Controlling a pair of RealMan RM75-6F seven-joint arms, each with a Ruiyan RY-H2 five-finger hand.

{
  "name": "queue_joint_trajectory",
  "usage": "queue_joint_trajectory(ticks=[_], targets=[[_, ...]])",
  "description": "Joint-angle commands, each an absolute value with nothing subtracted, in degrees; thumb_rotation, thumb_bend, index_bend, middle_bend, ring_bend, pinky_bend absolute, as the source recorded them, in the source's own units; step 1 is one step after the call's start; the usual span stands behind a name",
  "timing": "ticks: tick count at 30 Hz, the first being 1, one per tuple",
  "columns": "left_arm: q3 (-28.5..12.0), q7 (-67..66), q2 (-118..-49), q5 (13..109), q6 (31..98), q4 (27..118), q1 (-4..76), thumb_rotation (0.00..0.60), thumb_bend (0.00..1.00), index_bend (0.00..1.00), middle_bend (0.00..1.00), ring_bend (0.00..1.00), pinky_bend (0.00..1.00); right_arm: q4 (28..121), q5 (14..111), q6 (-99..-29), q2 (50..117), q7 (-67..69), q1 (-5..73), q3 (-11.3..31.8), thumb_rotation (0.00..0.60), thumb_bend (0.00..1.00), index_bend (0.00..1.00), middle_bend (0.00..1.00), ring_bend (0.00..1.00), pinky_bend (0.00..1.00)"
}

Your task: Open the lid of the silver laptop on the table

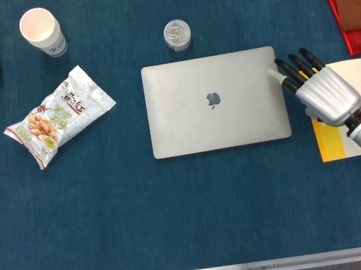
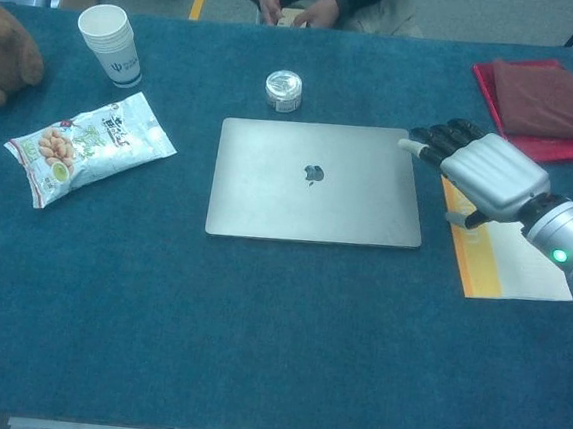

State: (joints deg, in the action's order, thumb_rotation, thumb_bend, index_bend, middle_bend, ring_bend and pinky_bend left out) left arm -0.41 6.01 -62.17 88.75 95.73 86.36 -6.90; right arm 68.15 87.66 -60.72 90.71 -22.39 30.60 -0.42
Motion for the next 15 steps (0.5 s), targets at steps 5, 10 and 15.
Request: queue_joint_trajectory(ticks=[5, 10, 15], targets=[[-0.37, 6.04, -62.19, 88.71, 95.56, 86.22, -6.82, 0.600, 0.11, 0.02, 0.00, 0.00, 0.02, 66.10, 88.25, -60.84, 92.67, -21.80, 31.02, -0.32, 0.600, 0.18, 0.00, 0.00, 0.00, 0.06], [-0.36, 6.10, -62.17, 88.68, 95.54, 86.10, -6.78, 0.600, 0.11, 0.02, 0.00, 0.00, 0.02, 65.40, 88.42, -60.88, 93.77, -21.79, 31.31, -0.13, 0.600, 0.18, 0.00, 0.00, 0.00, 0.06], [-0.34, 6.61, -62.16, 88.44, 95.49, 85.73, -6.87, 0.600, 0.11, 0.02, 0.00, 0.00, 0.02, 65.06, 88.60, -60.70, 94.66, -22.34, 31.58, -0.15, 0.600, 0.19, 0.00, 0.00, 0.00, 0.06]])
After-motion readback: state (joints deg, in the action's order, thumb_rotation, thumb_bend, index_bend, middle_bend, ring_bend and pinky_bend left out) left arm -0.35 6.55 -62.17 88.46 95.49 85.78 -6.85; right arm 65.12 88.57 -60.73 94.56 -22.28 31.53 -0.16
